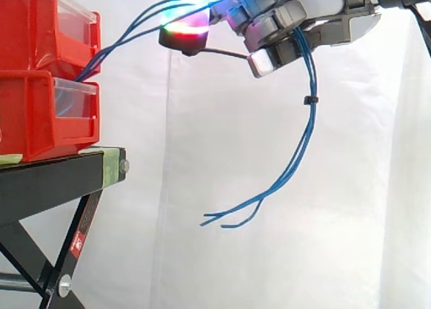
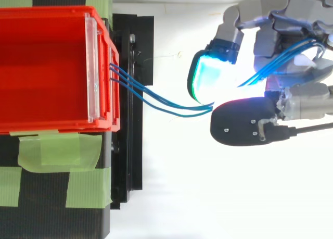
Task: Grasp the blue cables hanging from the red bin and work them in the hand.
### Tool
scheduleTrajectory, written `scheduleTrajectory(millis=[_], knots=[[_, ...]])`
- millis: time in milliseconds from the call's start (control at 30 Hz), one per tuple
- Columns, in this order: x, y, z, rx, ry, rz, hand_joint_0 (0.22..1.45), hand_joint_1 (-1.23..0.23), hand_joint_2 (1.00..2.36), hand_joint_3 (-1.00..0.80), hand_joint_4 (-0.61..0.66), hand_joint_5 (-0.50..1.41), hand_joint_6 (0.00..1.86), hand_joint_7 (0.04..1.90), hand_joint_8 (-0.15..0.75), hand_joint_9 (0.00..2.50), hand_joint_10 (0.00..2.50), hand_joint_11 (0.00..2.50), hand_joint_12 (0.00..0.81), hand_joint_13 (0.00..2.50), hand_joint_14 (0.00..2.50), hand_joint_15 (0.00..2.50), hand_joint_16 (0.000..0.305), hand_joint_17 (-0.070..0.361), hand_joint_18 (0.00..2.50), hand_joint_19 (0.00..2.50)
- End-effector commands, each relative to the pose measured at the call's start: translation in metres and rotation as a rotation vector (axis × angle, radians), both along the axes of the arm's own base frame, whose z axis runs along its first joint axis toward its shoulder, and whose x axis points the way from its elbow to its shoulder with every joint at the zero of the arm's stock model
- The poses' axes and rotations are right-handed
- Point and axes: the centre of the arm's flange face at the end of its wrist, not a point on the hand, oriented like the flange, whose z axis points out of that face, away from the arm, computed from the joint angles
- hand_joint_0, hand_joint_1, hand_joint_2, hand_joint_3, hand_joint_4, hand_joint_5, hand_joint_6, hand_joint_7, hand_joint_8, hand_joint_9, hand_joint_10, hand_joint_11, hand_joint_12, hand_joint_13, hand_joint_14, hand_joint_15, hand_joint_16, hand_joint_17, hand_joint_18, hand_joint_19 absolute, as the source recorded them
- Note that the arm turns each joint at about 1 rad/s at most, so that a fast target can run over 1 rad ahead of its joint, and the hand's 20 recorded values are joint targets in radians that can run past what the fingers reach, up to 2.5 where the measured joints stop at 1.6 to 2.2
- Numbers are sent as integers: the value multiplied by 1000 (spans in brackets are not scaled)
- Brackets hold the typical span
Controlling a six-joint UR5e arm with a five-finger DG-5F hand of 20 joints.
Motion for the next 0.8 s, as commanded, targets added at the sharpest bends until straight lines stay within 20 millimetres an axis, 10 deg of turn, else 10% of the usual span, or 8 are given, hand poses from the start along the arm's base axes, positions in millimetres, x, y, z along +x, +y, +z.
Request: scheduleTrajectory(millis=[0, 100, 267, 467, 667, 767], knots=[[0, 1, -1, -1, 2, 2, 789, -653, 1379, -106, 346, 193, 615, 1135, 494, 392, 2500, 2500, 573, 851, 2500, 1571, 76, 170, 1240, 598], [0, 0, -1, 0, 0, 0, 718, -639, 1522, -219, 358, 207, 532, 1159, 498, 395, 2500, 2500, 589, 859, 2500, 1585, 81, 183, 1248, 521], [0, 0, 0, 0, -1, 0, 820, -682, 1001, -280, 356, 218, 394, 1211, 497, 372, 2500, 2500, 581, 831, 2500, 1593, 78, 175, 1206, 565], [0, 1, 0, 0, -1, 2, 800, -681, 1007, -427, 335, 217, 334, 1248, 490, 352, 2500, 2500, 568, 797, 2500, 1615, 71, 160, 1170, 688], [0, 0, 0, 0, -1, 0, 840, -721, 1005, -127, 357, 218, 367, 1223, 493, 361, 2500, 2500, 578, 821, 2500, 1577, 77, 174, 1202, 600], [0, 1, -1, 0, -1, 2, 755, -704, 1498, -58, 354, 213, 413, 1197, 496, 360, 2500, 2500, 579, 822, 2500, 1584, 77, 173, 1205, 595]])
